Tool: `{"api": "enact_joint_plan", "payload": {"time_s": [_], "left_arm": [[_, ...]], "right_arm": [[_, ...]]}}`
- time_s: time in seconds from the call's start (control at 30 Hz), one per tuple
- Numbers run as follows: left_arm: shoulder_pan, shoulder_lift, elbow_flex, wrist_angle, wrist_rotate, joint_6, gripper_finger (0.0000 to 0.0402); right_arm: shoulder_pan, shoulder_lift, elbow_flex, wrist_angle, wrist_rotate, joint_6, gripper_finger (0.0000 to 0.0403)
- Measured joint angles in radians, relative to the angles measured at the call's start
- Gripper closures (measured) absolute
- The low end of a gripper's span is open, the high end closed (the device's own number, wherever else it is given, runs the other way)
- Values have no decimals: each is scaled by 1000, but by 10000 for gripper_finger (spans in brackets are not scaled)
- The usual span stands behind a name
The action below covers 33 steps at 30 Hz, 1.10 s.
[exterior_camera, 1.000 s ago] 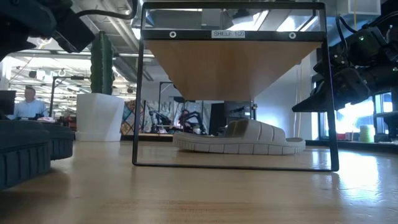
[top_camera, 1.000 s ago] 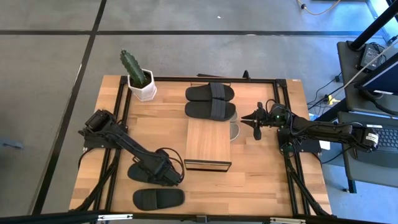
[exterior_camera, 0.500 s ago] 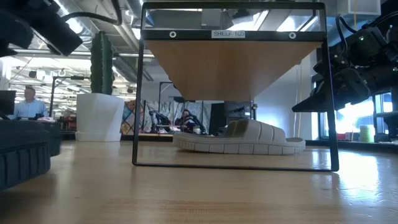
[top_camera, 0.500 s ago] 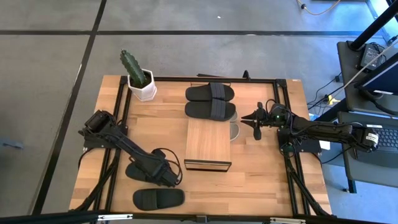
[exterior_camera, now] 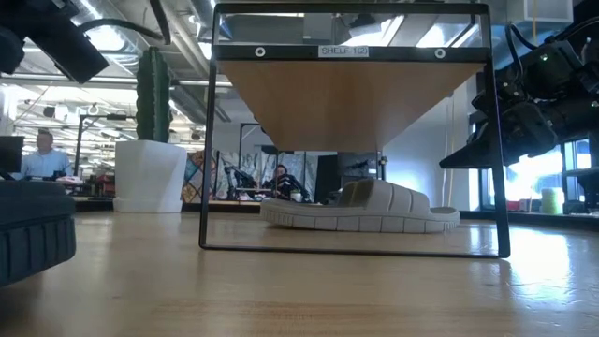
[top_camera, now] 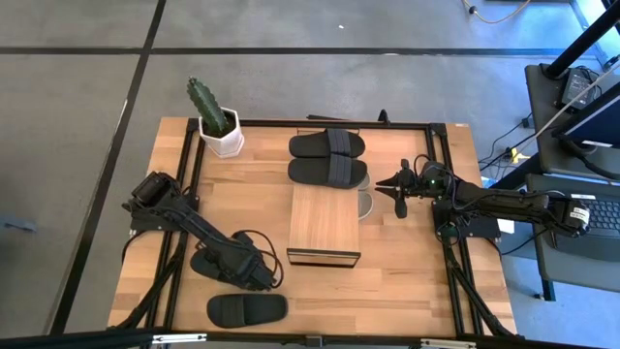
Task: Pick and place slides into the shelf
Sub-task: Put the black slipper on the shelf
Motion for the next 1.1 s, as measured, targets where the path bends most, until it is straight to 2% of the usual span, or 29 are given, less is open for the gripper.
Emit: {"api": "enact_joint_plan", "payload": {"time_s": [0.23, 0.67, 1.1], "left_arm": [[-16, -5, 46, -4, -11, 1, 249], [-43, -2, 51, 32, -152, -24, 249], [-44, -1, 51, 50, -165, -25, 249]], "right_arm": [[0, 0, 0, 0, 0, 1, 323], [0, 0, 0, 0, 0, -2, 323], [0, 0, 0, 0, 0, -9, 323]]}}
